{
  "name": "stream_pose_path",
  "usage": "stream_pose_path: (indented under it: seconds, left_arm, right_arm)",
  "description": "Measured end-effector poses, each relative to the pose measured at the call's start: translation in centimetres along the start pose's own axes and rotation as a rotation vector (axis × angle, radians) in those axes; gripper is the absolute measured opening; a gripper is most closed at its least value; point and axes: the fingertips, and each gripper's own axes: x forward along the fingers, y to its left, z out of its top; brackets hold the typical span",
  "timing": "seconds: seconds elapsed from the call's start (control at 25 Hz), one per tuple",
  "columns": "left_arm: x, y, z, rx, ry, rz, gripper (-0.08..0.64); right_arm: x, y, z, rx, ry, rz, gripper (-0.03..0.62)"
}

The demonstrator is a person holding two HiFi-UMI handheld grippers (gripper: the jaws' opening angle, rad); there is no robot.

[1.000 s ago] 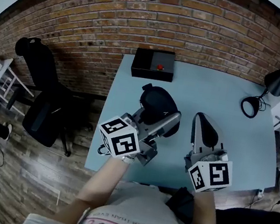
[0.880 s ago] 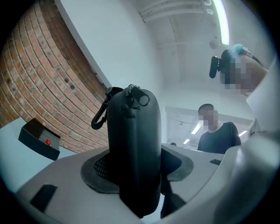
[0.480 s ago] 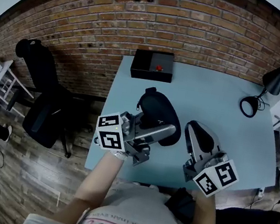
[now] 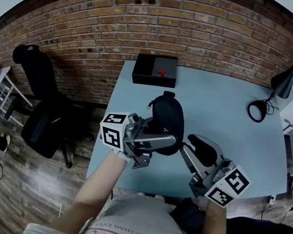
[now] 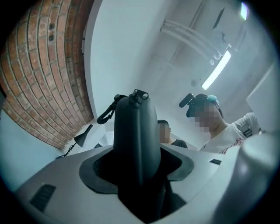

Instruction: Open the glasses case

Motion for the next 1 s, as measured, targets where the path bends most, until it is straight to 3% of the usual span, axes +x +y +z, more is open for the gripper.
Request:
stream_pose_path:
  seconds: [0.4,0.64,0.84,1.0]
  left_arm:
    - [-0.2,0.2,0.2,-0.098,-0.089,-0.085,0.264]
    - [-0.7,-0.5,0.9,-0.113,-0.127,-0.163,0.291]
    - [-0.2,0.5,0.0,-0.119,-0.079,-0.121,0.297]
    - [-0.3,1.0,-0.6,-0.105,-0.035,-0.084,0.298]
  right_arm:
    - [0.6,0.4,-0.7,0.043,-0.003,0.055,0.121]
    - [0.5,-0.2,-0.4,0.051,-0.023,0.064,0.118]
    - [1.1,-0.2,-0.8,-0.022,0.02,0.046,0.092]
    - [1.5,-0.6,-1.8,0.043,0.099,0.055,0.084]
